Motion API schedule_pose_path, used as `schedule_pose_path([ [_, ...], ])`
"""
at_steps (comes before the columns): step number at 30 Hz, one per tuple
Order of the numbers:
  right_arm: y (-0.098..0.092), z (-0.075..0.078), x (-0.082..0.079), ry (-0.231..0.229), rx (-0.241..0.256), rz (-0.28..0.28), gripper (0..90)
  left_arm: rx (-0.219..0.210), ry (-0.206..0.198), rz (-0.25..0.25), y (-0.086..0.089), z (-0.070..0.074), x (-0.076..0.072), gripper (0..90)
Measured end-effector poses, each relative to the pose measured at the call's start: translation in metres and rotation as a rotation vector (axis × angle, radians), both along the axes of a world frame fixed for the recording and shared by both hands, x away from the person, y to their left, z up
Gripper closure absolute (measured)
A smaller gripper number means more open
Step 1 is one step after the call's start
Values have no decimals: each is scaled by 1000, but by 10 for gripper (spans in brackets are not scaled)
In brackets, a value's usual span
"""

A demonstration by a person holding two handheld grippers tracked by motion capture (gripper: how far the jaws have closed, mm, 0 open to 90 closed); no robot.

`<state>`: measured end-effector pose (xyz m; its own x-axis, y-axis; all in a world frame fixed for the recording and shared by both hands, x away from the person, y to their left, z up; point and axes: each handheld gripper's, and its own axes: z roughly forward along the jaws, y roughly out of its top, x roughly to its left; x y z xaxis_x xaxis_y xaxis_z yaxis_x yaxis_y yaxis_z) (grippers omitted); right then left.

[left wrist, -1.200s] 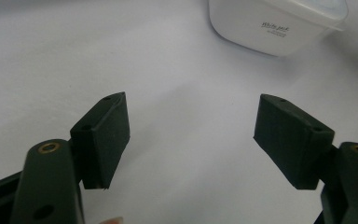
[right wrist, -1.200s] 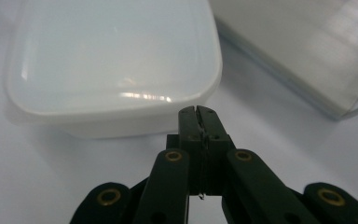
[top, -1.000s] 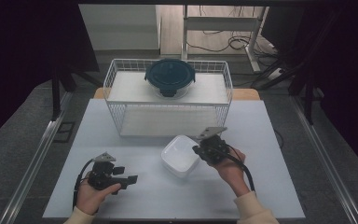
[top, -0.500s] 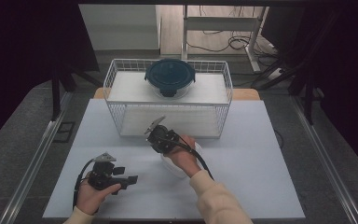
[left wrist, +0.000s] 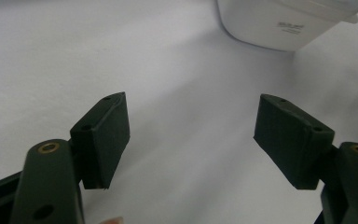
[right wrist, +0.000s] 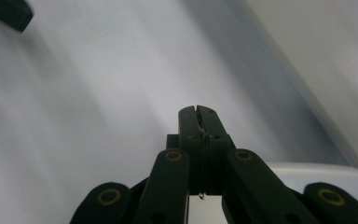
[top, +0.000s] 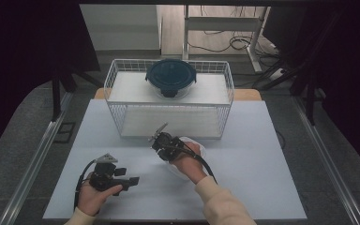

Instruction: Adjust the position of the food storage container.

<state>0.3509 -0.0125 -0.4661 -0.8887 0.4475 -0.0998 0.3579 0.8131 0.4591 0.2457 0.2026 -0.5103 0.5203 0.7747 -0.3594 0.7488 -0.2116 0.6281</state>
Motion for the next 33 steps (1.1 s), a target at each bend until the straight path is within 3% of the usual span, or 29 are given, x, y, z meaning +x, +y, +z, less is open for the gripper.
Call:
schedule_pose_path([
  [9, -24, 1, -32, 3, -25, 42, 893, 1, 1, -1, 0, 0, 0, 259],
  [16, -39, -3, -45, 24, -47, 62, 893, 2, 2, 1, -2, -1, 0, 259],
  [20, -46, 1, -49, 26, -5, 56, 893, 3, 0, 2, -2, -1, 0, 259],
  [24, -60, 16, -55, 7, 97, 26, 892, -3, -5, 11, 0, 0, 0, 259],
  [33, -124, 34, -73, -24, 270, -119, 890, -13, -14, 23, -1, 2, -1, 260],
])
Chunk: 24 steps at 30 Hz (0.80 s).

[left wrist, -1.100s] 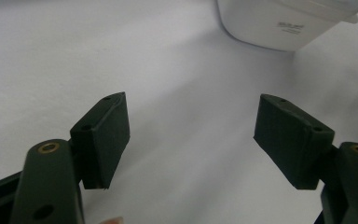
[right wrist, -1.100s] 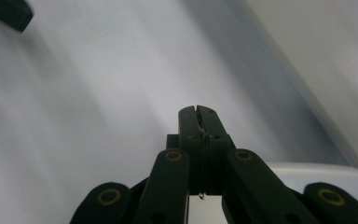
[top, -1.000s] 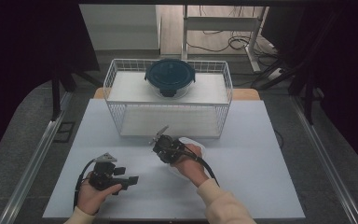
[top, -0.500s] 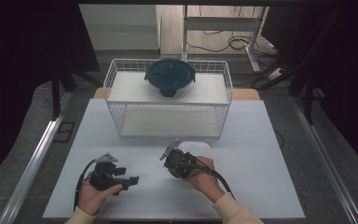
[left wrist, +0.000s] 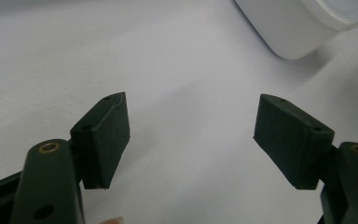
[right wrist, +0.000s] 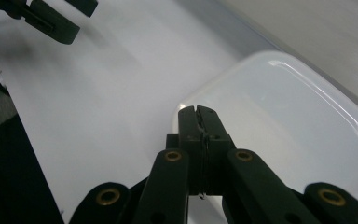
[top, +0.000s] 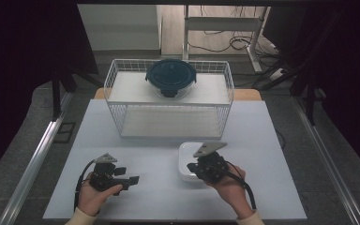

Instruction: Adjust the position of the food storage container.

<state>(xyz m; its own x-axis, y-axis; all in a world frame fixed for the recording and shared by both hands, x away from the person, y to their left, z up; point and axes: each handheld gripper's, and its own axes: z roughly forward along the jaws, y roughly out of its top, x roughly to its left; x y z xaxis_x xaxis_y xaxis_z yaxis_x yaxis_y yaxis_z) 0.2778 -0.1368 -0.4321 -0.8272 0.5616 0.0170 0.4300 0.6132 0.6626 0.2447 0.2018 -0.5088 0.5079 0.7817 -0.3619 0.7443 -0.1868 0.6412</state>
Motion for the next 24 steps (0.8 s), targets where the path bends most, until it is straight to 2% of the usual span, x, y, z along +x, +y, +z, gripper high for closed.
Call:
schedule_pose_path([
  [4, -32, 0, -8, 1, 63, -62, 884, -3, -1, 5, 0, 0, 0, 260],
  [7, -55, -5, -15, 22, 122, -118, 881, -3, -4, 6, 1, 1, 0, 259],
  [8, -63, -7, -16, 37, 130, -129, 881, -4, -6, 6, 1, 1, 0, 259],
  [13, -94, -18, -22, 59, 141, -210, 874, -11, -7, 8, 1, 1, -1, 259],
  [15, -104, -21, -21, 66, 141, -245, 844, -15, -6, 8, 2, 2, -1, 259],
  [17, -110, -24, -19, 87, 152, -271, 729, -15, -6, 9, 3, 1, 0, 258],
  [20, -111, -25, -15, 118, 170, -310, 501, -18, -6, 10, 4, 2, 0, 256],
  [22, -111, -26, -14, 116, 178, -339, 416, -21, -6, 10, 4, 2, 0, 255],
  [24, -113, -27, -15, 102, 199, -370, 359, -42, -11, 2, 4, 2, 0, 250],
])
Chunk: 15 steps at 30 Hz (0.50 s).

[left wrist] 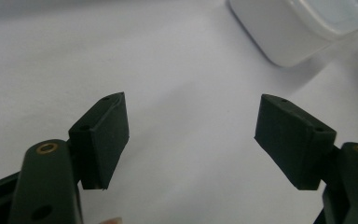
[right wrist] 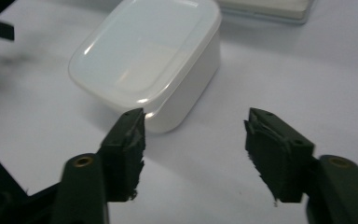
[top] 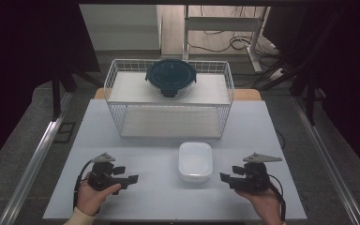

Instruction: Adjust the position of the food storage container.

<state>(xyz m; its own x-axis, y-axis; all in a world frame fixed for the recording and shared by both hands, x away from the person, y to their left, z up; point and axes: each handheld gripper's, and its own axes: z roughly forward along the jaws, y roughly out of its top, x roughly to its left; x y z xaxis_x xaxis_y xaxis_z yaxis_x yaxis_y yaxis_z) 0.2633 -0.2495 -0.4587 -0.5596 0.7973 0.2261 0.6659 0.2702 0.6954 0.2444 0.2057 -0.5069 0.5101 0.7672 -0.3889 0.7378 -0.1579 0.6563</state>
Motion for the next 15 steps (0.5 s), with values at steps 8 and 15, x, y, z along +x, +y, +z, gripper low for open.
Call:
schedule_pose_path([
  [8, -11, 1, -3, -26, 76, -15, 286, -37, -8, -1, 0, 2, 0, 241],
  [15, -10, -2, -2, -27, 56, -6, 250, -53, -23, 1, -1, 4, -2, 241],
])
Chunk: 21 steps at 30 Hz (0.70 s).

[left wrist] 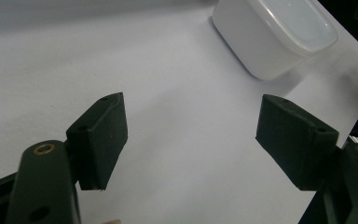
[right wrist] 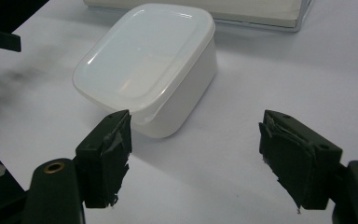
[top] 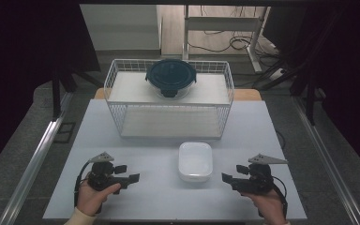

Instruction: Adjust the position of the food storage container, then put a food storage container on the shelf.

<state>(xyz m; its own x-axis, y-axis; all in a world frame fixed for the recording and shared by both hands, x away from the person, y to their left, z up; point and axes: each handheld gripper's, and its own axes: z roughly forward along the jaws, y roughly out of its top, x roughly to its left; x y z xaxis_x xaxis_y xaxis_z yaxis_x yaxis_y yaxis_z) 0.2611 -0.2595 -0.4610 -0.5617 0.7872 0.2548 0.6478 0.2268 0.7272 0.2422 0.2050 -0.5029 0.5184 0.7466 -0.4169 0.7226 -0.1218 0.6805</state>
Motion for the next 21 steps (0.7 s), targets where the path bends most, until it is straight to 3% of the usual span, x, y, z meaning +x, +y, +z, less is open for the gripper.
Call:
schedule_pose_path([
  [11, -2, -1, 3, -12, 35, 31, 252, 3, -3, 14, -2, 3, 2, 241],
  [15, -6, -1, 5, 6, 93, 13, 247, 6, -18, 17, -3, 5, 0, 241],
  [21, -9, 1, 6, 11, 93, -30, 254, -3, -31, 8, -11, 12, 5, 240],
])
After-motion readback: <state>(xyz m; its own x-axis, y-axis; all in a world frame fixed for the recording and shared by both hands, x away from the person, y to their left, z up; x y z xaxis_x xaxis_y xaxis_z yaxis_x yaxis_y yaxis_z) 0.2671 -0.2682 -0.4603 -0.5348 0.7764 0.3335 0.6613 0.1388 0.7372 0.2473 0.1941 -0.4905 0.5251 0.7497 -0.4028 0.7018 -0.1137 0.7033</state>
